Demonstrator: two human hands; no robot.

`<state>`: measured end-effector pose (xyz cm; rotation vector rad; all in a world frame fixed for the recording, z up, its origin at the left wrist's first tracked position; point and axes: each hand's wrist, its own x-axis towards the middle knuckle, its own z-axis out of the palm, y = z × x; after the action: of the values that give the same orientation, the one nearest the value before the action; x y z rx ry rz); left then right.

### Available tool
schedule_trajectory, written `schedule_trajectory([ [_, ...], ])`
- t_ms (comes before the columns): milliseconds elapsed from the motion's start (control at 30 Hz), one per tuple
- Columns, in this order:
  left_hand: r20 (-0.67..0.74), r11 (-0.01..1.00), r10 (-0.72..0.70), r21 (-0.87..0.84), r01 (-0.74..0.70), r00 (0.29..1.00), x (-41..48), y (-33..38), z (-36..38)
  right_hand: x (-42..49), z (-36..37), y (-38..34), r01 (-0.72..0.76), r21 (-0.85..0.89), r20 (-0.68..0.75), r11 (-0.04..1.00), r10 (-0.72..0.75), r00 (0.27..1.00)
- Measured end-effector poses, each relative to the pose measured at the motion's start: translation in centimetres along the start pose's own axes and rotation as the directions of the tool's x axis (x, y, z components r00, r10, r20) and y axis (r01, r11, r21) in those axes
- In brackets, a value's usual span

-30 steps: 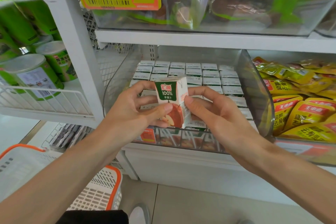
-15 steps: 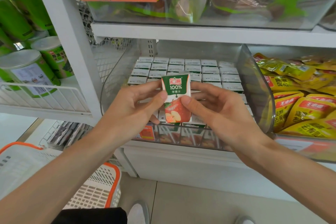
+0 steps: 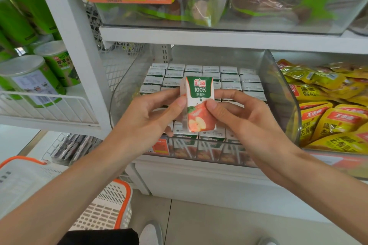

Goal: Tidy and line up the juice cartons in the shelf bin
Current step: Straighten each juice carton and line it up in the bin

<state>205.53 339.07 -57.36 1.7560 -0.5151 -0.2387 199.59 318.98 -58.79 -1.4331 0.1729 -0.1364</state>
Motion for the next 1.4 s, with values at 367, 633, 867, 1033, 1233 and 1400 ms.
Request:
schedule_trajectory([
  [367,0.196,0.999,0.004,-0.043,0.005,0.981,-0.2,-0.1,0.1,-0.2,0.1,-0.6,-0.006,-0.055,0.148,0.998,0.014,0.989],
  [633,0.104,0.989,0.101,0.098,-0.112,0.989,0.2,-0.7,-0.5,-0.1,-0.4,0.1,0.237,-0.256,0.174,0.937,-0.197,0.965],
  [867,0.054,0.963,0.177,0.196,-0.184,0.983,0.5,-0.9,-0.3,0.5,-0.7,0.9,0.421,-0.348,0.191,0.838,-0.376,0.907],
  [1033,0.045,0.958,0.187,0.212,-0.192,0.981,0.5,-1.1,-0.4,0.4,-0.8,0.8,0.414,-0.358,0.207,0.837,-0.362,0.909],
  [1233,0.046,0.97,0.168,0.172,-0.174,0.985,0.3,-0.6,-0.1,0.1,-0.3,0.3,0.261,-0.196,0.139,0.945,-0.236,0.962],
  [1400,0.056,0.98,0.159,0.109,-0.165,0.986,0.0,-0.2,0.1,0.5,-0.3,-0.2,-0.011,0.05,0.121,0.999,0.005,0.993],
])
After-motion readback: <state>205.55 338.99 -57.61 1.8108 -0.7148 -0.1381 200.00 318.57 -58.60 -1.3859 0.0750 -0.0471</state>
